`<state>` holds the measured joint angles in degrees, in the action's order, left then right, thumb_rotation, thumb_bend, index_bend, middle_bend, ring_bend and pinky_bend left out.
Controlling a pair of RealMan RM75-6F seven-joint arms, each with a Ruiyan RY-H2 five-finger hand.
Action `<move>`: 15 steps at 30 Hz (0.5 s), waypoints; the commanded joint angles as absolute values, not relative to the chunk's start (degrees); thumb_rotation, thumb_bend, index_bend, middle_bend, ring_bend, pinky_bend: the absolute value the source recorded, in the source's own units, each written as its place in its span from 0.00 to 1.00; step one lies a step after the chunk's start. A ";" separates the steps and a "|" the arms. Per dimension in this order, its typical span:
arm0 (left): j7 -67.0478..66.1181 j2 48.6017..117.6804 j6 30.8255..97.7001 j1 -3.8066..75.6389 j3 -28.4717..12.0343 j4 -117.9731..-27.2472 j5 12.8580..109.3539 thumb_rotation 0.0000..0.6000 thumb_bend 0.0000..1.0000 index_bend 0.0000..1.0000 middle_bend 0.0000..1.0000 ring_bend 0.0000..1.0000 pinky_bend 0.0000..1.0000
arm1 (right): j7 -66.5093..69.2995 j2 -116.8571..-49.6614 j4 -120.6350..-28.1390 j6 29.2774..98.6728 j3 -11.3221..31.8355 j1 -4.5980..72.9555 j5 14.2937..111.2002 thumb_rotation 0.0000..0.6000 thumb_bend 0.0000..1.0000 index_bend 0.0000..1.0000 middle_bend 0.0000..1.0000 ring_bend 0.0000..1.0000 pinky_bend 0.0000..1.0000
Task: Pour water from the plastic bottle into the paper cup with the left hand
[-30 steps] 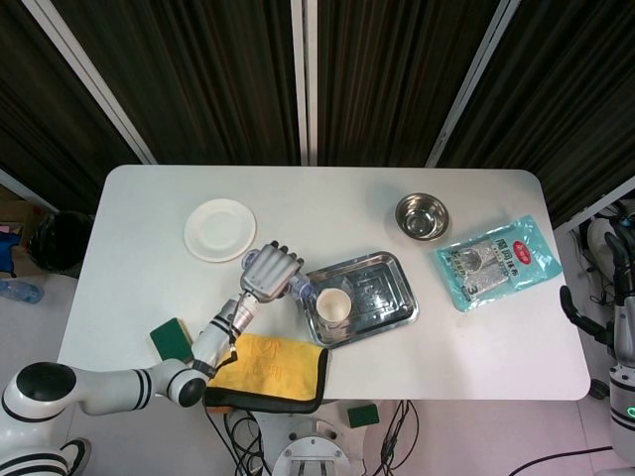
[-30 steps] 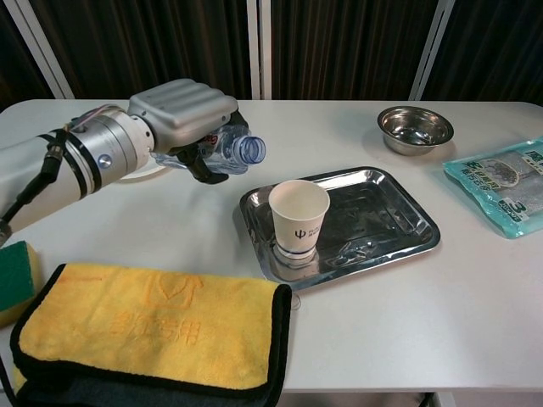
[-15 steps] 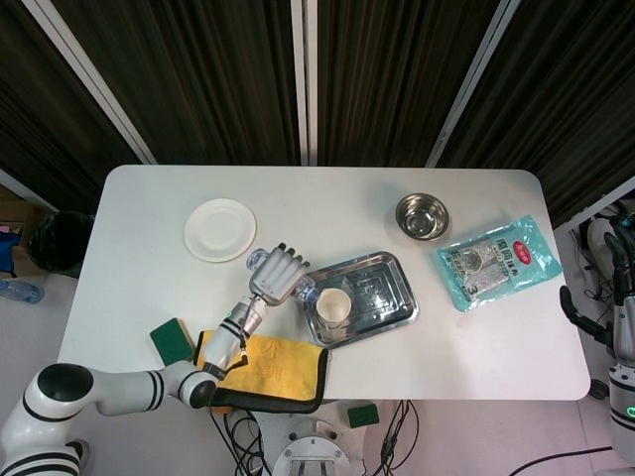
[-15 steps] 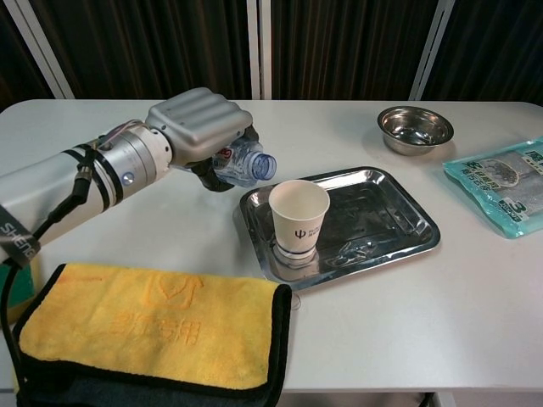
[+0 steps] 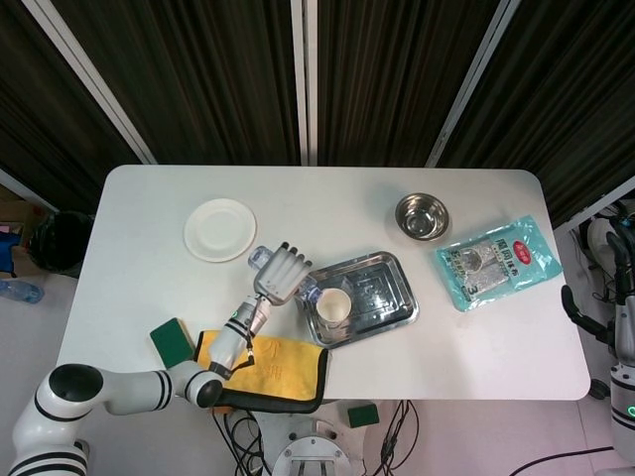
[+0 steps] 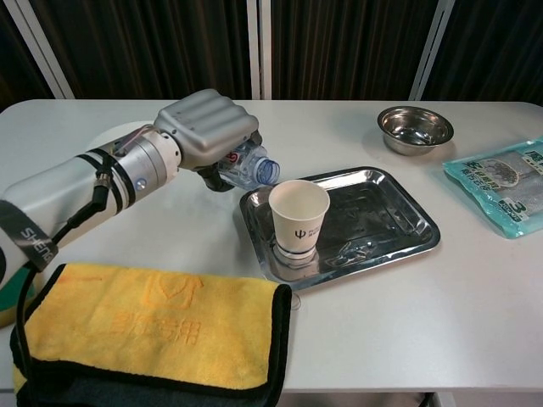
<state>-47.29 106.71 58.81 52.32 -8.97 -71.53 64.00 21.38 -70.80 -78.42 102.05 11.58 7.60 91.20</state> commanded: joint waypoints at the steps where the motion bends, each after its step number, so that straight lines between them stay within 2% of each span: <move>1: -47.76 107.04 58.76 52.48 -9.10 -71.38 63.84 1.00 0.47 0.82 0.77 0.54 0.53 | 21.34 -70.77 -78.42 102.06 11.58 7.56 91.17 1.00 0.34 0.00 0.00 0.00 0.00; 15: -52.87 108.00 58.76 53.66 -9.46 -71.33 62.74 1.00 0.47 0.82 0.77 0.54 0.53 | 21.47 -70.54 -78.61 102.00 11.76 7.57 91.09 1.00 0.34 0.00 0.00 0.00 0.00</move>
